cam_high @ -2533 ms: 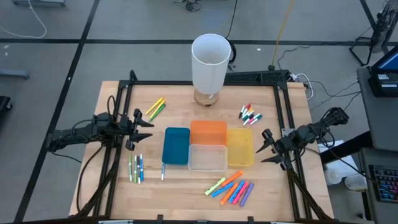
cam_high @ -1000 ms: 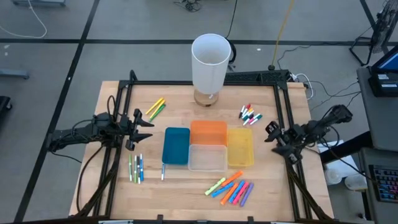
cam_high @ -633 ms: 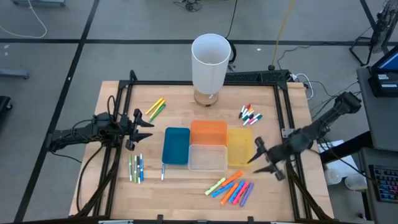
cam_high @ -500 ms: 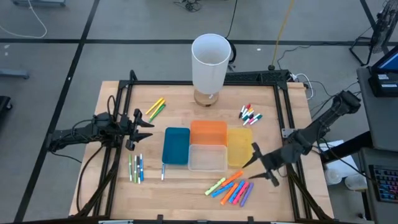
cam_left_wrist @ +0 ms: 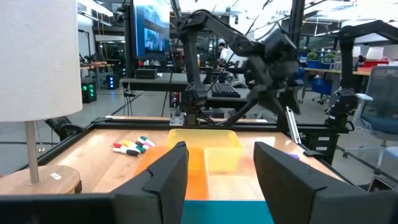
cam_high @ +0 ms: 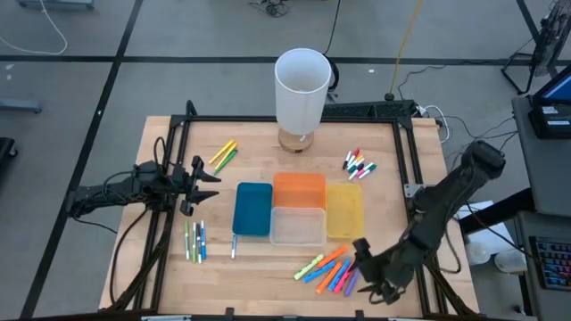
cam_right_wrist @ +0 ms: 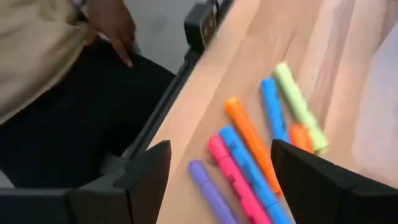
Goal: Pick & Place Markers
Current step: Put the large purple highlighter pen into the blue bin
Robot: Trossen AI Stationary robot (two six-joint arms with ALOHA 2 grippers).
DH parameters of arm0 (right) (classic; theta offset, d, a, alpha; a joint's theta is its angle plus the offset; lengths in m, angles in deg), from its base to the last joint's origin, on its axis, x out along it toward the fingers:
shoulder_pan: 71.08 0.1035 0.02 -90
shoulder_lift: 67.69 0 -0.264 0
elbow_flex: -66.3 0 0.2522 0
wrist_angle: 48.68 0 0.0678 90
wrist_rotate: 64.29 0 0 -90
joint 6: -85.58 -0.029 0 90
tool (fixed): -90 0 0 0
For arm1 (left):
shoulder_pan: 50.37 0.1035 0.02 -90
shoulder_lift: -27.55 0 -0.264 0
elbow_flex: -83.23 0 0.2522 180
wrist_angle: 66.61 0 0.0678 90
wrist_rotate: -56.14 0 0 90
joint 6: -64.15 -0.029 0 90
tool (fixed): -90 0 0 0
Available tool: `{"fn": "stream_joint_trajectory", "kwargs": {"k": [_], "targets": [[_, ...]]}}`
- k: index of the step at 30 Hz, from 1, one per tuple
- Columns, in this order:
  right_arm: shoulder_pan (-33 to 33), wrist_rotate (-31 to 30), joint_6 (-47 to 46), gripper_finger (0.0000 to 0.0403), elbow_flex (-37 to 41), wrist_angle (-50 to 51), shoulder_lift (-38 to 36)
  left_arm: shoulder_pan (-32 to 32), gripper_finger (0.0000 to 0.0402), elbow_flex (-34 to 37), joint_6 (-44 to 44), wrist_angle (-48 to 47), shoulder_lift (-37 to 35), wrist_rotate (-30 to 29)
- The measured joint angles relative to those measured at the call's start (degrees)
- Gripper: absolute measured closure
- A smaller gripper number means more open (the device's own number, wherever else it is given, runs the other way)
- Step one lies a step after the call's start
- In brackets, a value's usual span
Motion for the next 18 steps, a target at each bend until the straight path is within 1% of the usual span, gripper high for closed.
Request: {"fn": "stream_joint_trajectory", "kwargs": {"k": [2,4,8,10,14,18], "targets": [[0.53,0.61,-2.18,0.0143,0.02,0.87,3.29,0.01,0.0206,-0.02,0.0,0.02,0.0,0.0],[0.97,2.95,-2.52,0.0143,0.11,3.34,5.37,0.01,0.0202,-0.01,0.0,0.04,0.0,-0.02],[1.89,4.86,-2.41,0.0143,0.09,11.82,7.64,0.01,0.0197,-0.02,0.0,0.03,0.0,-0.02],[2.56,4.86,-1.93,0.0146,0.11,14.88,7.99,0.01,0.02,-0.02,0.0,0.04,0.0,-0.02],[4.36,4.46,1.07,0.0151,0.13,17.35,7.94,-0.01,0.0209,-0.02,0.0,0.03,0.0,-0.02],[5.49,0.25,6.52,0.0151,0.2,16.94,7.94,0.01,0.0217,-0.02,0.0,0.02,0.0,-0.01]]}}
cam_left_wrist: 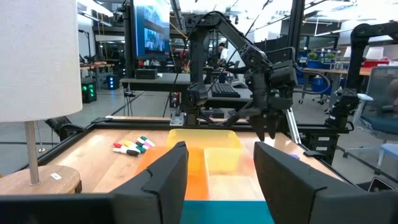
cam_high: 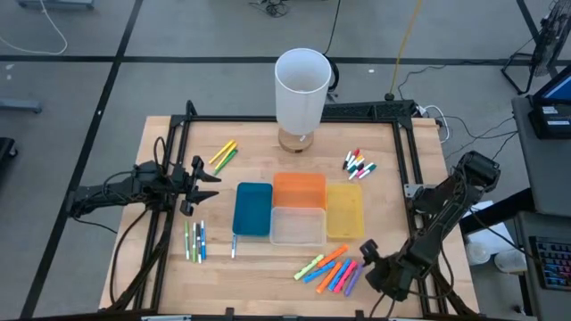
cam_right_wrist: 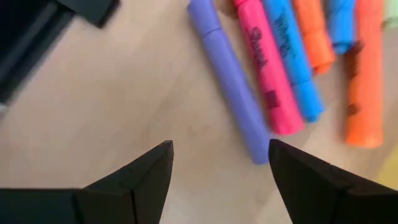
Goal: Pick & Place Markers
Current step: Put the large purple highlighter pen into the blue bin
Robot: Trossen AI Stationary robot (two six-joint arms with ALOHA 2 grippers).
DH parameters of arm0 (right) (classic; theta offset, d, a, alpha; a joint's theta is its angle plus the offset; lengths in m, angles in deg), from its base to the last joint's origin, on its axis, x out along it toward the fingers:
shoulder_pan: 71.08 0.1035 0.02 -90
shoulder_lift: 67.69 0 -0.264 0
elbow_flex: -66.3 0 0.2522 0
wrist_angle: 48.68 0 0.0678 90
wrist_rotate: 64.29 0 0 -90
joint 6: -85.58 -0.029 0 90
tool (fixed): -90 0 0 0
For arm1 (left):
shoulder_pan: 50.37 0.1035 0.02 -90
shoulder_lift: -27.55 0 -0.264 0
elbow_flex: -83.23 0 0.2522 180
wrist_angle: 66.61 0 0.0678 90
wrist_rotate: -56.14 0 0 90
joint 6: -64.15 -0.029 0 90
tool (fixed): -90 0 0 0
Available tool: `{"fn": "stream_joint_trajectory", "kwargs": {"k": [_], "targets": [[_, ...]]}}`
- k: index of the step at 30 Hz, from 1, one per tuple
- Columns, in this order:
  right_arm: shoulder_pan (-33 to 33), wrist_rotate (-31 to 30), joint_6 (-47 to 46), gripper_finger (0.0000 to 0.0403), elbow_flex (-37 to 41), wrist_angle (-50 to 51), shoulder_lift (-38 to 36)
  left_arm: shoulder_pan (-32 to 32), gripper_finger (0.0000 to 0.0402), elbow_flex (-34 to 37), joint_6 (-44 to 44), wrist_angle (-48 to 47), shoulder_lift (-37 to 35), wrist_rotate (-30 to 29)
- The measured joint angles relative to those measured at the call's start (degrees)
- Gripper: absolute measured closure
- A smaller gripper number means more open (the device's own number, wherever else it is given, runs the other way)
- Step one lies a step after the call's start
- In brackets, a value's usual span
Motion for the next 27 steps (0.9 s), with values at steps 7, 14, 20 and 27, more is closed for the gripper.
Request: {"fn": "stream_joint_trajectory", "kwargs": {"k": [7,14,20,27], "targets": [[0.04,-1.7,8.09,0.0152,0.04,-2.59,0.0,-0.02,0.0229,0.0,0.0,0.0,0.0,-0.01],[0.04,-1.63,13.39,0.0152,1.12,-7.7,0.0,0.0,0.0226,0.01,0.0,0.01,0.0,-0.01],[0.24,-1.39,16.77,0.0152,6.6,-16.14,0.0,-0.02,0.0213,0.0,0.0,0.0,0.0,-0.01],[0.12,-1.38,16.91,0.0152,12.25,-24.02,0.0,-0.02,0.0198,0.02,0.0,0.0,0.0,-0.01]]}}
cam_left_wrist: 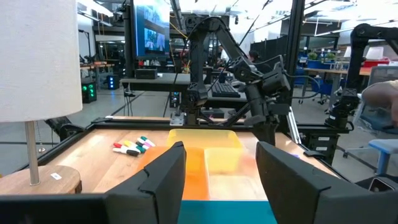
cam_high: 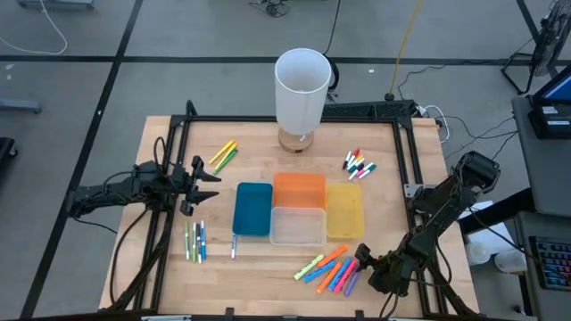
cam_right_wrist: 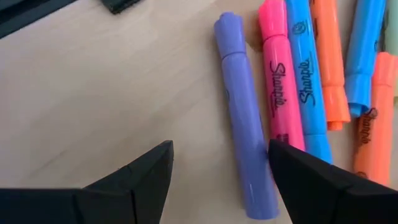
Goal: Pick & Place Markers
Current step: Put the large purple highlighter pen into the blue bin
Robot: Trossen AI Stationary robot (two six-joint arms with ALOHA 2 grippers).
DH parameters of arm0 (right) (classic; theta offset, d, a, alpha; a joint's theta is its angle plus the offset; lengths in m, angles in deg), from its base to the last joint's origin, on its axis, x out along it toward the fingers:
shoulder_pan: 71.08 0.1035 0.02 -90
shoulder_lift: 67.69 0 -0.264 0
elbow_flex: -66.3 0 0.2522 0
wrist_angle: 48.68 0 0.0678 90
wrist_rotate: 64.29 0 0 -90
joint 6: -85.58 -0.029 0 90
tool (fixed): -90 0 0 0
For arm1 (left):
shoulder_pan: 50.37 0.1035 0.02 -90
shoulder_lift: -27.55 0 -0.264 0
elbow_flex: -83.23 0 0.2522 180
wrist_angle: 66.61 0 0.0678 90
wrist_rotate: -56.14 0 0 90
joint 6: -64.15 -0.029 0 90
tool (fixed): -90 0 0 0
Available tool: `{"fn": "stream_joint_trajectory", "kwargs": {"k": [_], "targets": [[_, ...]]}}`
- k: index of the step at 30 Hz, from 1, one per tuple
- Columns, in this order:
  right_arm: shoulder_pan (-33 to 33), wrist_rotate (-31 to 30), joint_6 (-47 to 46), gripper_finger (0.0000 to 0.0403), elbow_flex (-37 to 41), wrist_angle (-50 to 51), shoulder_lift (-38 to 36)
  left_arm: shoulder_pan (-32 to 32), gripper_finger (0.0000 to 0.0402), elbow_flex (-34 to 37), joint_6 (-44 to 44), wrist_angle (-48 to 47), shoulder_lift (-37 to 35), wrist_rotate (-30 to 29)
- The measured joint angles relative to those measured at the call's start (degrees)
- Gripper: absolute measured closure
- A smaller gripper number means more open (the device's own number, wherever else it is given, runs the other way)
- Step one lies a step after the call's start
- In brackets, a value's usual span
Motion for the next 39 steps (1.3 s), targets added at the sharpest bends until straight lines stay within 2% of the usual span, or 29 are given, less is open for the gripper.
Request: {"fn": "stream_joint_trajectory", "kwargs": {"k": [11,18,28,32,39], "targets": [[-0.02,1.31,-3.81,0.0152,4.04,-6.1,-0.2,0.02,0.0202,0.0,0.0,0.0,0.0,0.0],[-1.09,1.42,-9.56,0.0152,7.36,-14.38,-0.02,0.01,0.0215,-0.01,0.0,0.0,0.0,0.0],[-4.79,1.3,-11.66,0.0153,9.14,-16.09,-0.04,0.02,0.0223,-0.02,0.0,0.0,0.0,0.0],[-5.2,1.22,-11.78,0.0169,9.82,-16.22,-0.11,0.02,0.0217,-0.02,0.0,0.0,0.0,0.0],[-5.2,0.98,-12.7,0.0225,9.96,-16.7,-0.09,0.02,0.0204,-0.02,0.0,0.0,0.0,0.0]]}}
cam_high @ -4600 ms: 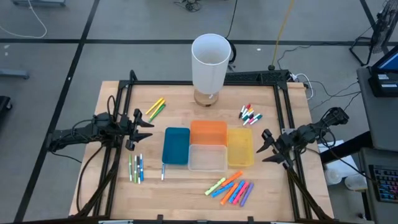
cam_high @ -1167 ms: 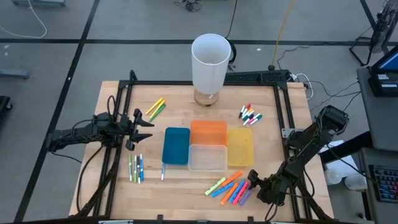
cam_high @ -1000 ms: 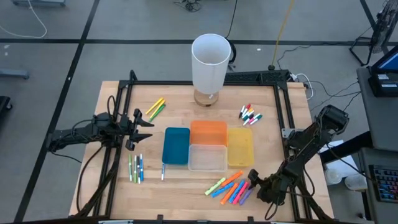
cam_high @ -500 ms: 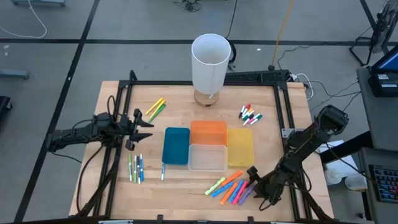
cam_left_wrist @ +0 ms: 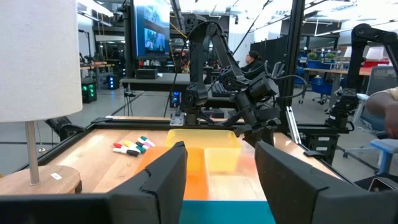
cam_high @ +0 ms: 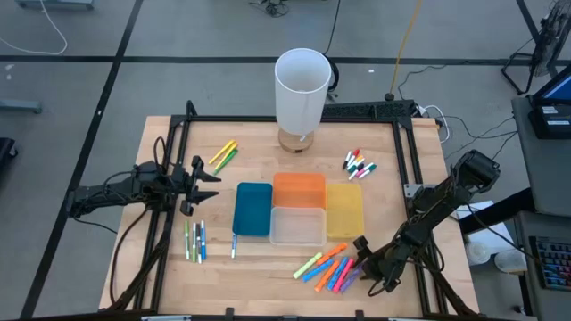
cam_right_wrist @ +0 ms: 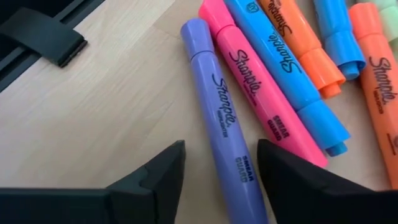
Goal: Pick & Place Markers
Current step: Put the large purple highlighter pen into the blue bin
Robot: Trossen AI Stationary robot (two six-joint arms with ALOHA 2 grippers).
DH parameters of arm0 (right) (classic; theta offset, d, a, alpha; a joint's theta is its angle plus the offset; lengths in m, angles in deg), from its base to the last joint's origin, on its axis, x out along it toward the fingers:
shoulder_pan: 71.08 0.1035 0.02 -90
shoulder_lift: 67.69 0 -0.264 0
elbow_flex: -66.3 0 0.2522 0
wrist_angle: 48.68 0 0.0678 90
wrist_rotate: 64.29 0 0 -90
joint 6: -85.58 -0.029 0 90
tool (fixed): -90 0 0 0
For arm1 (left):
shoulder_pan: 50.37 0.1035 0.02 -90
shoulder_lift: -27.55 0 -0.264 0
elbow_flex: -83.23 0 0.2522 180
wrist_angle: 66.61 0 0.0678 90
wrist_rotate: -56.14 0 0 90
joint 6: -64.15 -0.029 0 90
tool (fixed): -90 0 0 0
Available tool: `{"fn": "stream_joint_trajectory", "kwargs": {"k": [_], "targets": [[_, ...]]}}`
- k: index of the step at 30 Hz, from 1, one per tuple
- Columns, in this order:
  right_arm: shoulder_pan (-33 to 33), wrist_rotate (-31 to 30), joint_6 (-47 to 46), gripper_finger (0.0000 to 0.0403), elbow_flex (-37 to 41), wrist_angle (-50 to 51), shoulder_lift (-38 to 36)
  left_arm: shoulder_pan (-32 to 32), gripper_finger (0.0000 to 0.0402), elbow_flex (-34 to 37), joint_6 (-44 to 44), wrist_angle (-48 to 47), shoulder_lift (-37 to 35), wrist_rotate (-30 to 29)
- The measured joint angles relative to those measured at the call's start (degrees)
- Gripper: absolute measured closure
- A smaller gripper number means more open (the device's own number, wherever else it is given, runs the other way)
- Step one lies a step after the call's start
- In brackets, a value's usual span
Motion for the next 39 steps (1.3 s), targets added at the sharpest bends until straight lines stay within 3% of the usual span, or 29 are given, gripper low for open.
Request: {"fn": "stream_joint_trajectory", "kwargs": {"k": [9,13,20,23,33,39], "targets": [[0.0,0.16,0.19,0.0307,0.04,-0.48,0.04,0.0,0.0195,0.02,0.0,0.0,0.0,0.0],[0.0,3.0,0.11,0.0342,0.04,-1.3,-0.02,0.0,0.0193,0.0,0.0,0.0,0.0,0.0],[1.14,10.49,-1.51,0.0344,0.15,-4.8,-2.31,0.0,0.0192,0.01,0.0,0.02,-0.01,0.0],[2.1,10.99,-2.66,0.0344,0.15,-6.99,-4.53,-0.01,0.0192,0.0,0.0,0.02,-0.02,0.0],[3.47,10.64,-3.88,0.0344,0.09,-19.22,-11.81,-0.01,0.0192,0.01,0.0,-0.02,-0.02,0.0],[2.37,5.59,4.71,0.0345,0.07,-21.42,-12.59,-0.02,0.0192,0.0,0.0,0.0,-0.02,-0.02]]}}
